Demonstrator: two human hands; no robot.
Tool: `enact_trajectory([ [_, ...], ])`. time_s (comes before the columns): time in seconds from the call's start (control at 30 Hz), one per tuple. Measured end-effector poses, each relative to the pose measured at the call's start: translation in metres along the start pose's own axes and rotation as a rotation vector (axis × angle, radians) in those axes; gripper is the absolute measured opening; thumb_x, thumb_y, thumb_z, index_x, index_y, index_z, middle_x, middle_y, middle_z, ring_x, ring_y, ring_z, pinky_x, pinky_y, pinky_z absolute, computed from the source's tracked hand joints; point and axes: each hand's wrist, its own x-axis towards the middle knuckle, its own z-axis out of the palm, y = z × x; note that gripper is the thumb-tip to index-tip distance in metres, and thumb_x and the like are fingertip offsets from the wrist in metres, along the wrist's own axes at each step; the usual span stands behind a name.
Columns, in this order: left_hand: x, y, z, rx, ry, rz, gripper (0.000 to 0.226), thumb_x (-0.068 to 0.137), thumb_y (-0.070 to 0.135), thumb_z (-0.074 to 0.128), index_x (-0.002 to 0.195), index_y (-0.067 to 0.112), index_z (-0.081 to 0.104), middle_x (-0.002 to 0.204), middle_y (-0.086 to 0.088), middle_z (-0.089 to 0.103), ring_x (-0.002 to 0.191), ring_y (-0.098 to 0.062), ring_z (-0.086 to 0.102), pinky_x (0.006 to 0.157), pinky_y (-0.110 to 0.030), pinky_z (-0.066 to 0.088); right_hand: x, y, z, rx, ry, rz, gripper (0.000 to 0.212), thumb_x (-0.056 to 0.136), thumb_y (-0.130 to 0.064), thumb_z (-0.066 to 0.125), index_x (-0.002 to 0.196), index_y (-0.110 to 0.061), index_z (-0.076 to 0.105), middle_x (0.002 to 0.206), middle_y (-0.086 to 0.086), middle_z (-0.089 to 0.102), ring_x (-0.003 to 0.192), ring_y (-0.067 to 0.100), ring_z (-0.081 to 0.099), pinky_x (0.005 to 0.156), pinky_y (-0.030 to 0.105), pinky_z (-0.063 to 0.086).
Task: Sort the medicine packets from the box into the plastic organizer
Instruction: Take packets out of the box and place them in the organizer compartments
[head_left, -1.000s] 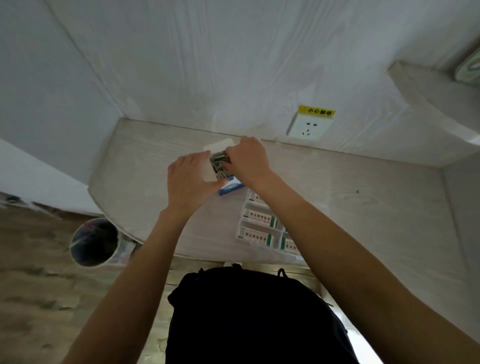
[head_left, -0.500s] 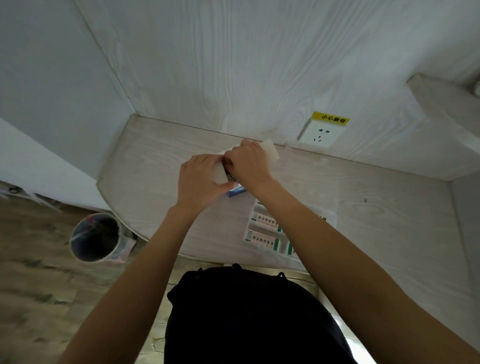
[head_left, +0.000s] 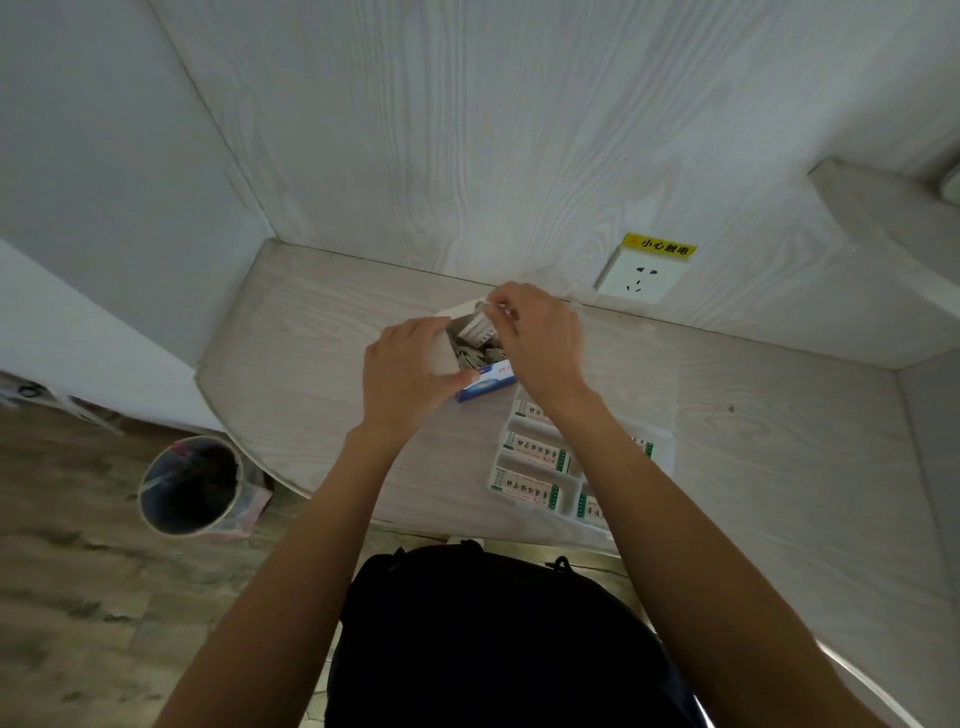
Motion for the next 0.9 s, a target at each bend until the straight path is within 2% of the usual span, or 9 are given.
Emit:
enact_trajectory([
  [0.2, 0.002, 0.001, -0.005, 0.046, -0.019, 0.023, 0.063, 0.070, 0.047, 0.073, 0.124, 0.018, 0.056, 0.132, -0.003, 0.053, 0.124, -0.025, 0.041, 0.100, -0.033, 0.031, -0.022, 0.025, -0.031, 0.538, 0.156, 0.325, 0.008, 0.092, -0.015, 0.057, 0.095, -0.009, 0.062, 0.086, 0.001, 0.065, 0.078, 0.012, 0.065, 0.066, 0.023, 0.057],
  [0.27, 0.003, 0.008, -0.012, 0.012, 0.097, 0.136, 0.056, 0.078, 0.052, 0.058, 0.120, 0.015, 0.058, 0.131, -0.006, 0.053, 0.125, -0.026, 0.039, 0.104, -0.025, 0.024, -0.036, 0.033, -0.043, 0.651, 0.127, 0.394, 0.003, 0.092, -0.012, 0.057, 0.093, -0.011, 0.060, 0.087, 0.002, 0.066, 0.077, 0.009, 0.065, 0.064, 0.019, 0.056],
  [0.33, 0.003, 0.029, -0.021, -0.147, 0.095, 0.233, 0.049, 0.086, 0.048, 0.045, 0.118, 0.014, 0.058, 0.126, -0.004, 0.055, 0.119, -0.016, 0.043, 0.100, -0.014, 0.025, -0.051, 0.040, -0.053, 0.694, 0.047, 0.398, 0.004, 0.091, -0.009, 0.058, 0.090, -0.013, 0.060, 0.085, 0.000, 0.067, 0.076, 0.006, 0.066, 0.064, 0.017, 0.055],
  [0.43, -0.001, 0.066, -0.027, -0.402, -0.314, 0.216, 0.042, 0.093, 0.046, 0.041, 0.125, 0.021, 0.052, 0.123, 0.004, 0.057, 0.108, -0.004, 0.051, 0.089, -0.017, 0.042, -0.072, 0.048, -0.063, 0.756, -0.041, 0.389, 0.011, 0.088, -0.005, 0.061, 0.087, -0.017, 0.062, 0.082, -0.001, 0.068, 0.071, 0.004, 0.067, 0.064, 0.018, 0.054],
  [0.53, -0.006, 0.084, -0.010, -0.398, -0.736, 0.144, 0.041, 0.097, 0.048, 0.032, 0.128, 0.028, 0.049, 0.116, 0.002, 0.061, 0.103, -0.013, 0.059, 0.087, -0.032, 0.050, -0.084, 0.058, -0.071, 0.759, -0.021, 0.399, 0.011, 0.087, -0.004, 0.062, 0.089, -0.015, 0.063, 0.082, 0.003, 0.067, 0.070, 0.004, 0.065, 0.065, 0.017, 0.054],
  [0.6, -0.011, 0.089, 0.002, -0.523, -0.879, 0.057, 0.031, 0.100, 0.033, 0.035, 0.122, 0.020, 0.053, 0.103, -0.007, 0.064, 0.093, -0.020, 0.062, 0.085, -0.036, 0.050, -0.088, 0.063, -0.076, 0.751, 0.034, 0.427, 0.011, 0.087, -0.003, 0.062, 0.093, -0.013, 0.063, 0.082, 0.000, 0.068, 0.069, 0.002, 0.065, 0.064, 0.015, 0.053],
  [0.7, -0.017, 0.097, 0.018, -0.757, -0.931, -0.105, 0.024, 0.099, 0.015, 0.039, 0.116, 0.007, 0.052, 0.093, -0.004, 0.064, 0.075, -0.007, 0.067, 0.078, -0.024, 0.055, -0.095, 0.071, -0.078, 0.769, 0.079, 0.506, 0.014, 0.086, -0.004, 0.063, 0.097, -0.012, 0.065, 0.084, 0.001, 0.069, 0.071, 0.003, 0.066, 0.065, 0.014, 0.052],
  [0.83, -0.021, 0.098, 0.036, -0.753, -0.880, -0.170, 0.011, 0.093, 0.015, 0.053, 0.100, 0.019, 0.060, 0.096, -0.006, 0.069, 0.080, -0.014, 0.070, 0.079, -0.033, 0.056, -0.111, 0.080, -0.078, 0.838, 0.082, 0.660, 0.023, 0.084, -0.008, 0.067, 0.106, -0.009, 0.062, 0.089, 0.011, 0.071, 0.070, 0.011, 0.068, 0.061, 0.017, 0.052],
  [0.9, -0.022, 0.096, 0.042, -0.647, -0.875, -0.127, 0.012, 0.090, 0.016, 0.058, 0.101, 0.020, 0.061, 0.097, -0.005, 0.070, 0.080, -0.008, 0.069, 0.080, -0.031, 0.055, -0.119, 0.084, -0.079, 0.857, 0.053, 0.715, 0.026, 0.082, -0.006, 0.069, 0.107, -0.005, 0.061, 0.085, 0.010, 0.071, 0.063, 0.010, 0.068, 0.058, 0.016, 0.052],
])
